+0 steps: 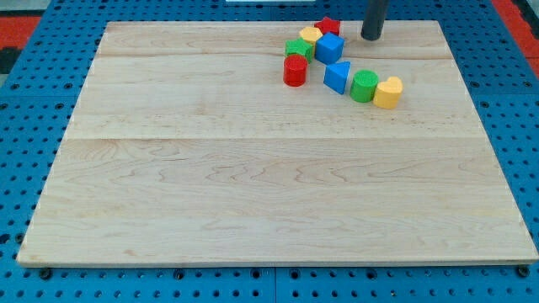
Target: Move the green star diagonally to the red circle
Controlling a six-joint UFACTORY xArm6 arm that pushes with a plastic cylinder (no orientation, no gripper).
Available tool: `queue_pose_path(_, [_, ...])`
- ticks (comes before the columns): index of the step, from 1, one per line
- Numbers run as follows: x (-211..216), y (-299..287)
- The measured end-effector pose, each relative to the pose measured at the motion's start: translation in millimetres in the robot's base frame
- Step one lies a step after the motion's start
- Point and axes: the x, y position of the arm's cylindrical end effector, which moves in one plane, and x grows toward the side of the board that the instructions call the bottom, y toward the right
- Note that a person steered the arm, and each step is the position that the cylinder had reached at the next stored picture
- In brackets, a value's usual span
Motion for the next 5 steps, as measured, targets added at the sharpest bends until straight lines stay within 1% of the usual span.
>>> queue_pose_path(1, [-4.1, -46.5])
queue_pose_path(2, [17.9, -94.8])
queue_pose_path(3, [49.0, -116.8])
queue_pose_path(4, [68.0, -141.3])
queue_pose_path(5, [76.4, -157.2])
